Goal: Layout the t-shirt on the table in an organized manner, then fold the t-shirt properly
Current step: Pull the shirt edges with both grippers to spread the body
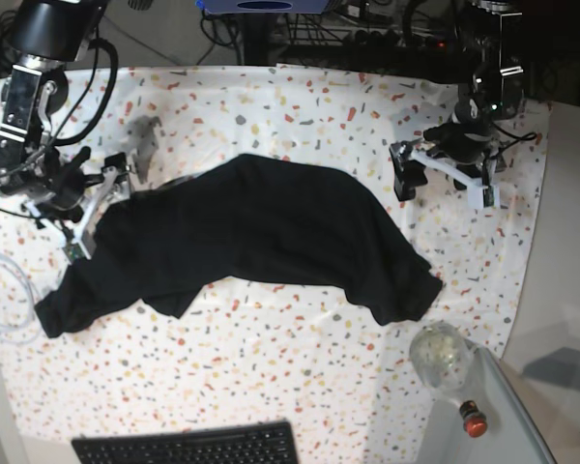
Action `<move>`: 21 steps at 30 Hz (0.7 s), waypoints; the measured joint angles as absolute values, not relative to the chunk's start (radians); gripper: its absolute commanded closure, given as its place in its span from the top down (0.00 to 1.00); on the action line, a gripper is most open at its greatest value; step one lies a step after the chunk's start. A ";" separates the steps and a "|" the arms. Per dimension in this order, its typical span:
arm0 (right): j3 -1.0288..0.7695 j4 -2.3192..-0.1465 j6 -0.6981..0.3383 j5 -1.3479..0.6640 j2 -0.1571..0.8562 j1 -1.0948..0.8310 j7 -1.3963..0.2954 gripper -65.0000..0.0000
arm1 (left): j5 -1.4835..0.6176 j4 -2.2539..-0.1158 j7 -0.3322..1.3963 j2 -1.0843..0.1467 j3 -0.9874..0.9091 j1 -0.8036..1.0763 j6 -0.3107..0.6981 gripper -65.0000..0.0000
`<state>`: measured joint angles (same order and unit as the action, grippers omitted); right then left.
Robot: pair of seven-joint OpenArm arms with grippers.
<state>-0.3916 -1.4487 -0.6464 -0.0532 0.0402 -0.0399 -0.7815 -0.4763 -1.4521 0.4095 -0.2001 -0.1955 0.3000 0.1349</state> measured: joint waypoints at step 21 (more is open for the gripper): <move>-0.379 -1.388 -0.645 -0.033 0.056 -0.070 -0.799 0.00 | -0.463 -1.158 0.369 -0.150 -0.186 0.039 0.138 1.00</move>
